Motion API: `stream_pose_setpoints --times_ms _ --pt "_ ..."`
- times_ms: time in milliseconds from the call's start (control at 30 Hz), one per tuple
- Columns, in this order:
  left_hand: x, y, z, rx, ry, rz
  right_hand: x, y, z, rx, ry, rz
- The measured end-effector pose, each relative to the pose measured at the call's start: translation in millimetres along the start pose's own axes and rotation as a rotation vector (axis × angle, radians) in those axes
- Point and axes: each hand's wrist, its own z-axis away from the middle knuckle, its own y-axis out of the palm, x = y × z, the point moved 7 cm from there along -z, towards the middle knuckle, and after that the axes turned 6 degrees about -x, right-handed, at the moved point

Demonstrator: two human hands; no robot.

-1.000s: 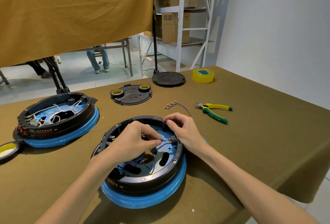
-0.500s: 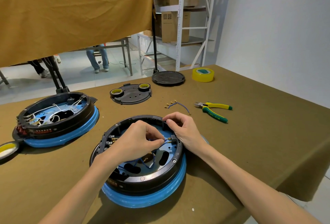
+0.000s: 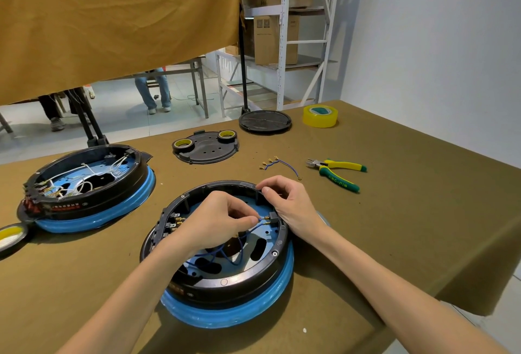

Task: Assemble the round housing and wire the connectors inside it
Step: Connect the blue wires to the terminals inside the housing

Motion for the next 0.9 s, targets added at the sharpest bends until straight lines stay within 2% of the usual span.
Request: stream_pose_setpoints --times_ms 367,567,733,900 --pt "8 2 -1 0.023 -0.151 0.105 -3 0 -1 -0.01 0.002 0.004" --pt "4 5 1 -0.002 -0.114 0.091 0 1 0 -0.013 0.004 0.007" --pt "-6 3 3 -0.065 0.011 0.037 3 -1 1 -0.005 -0.003 0.02" --pt "-10 0 6 -0.061 0.06 0.029 5 -1 2 -0.004 0.005 0.025"
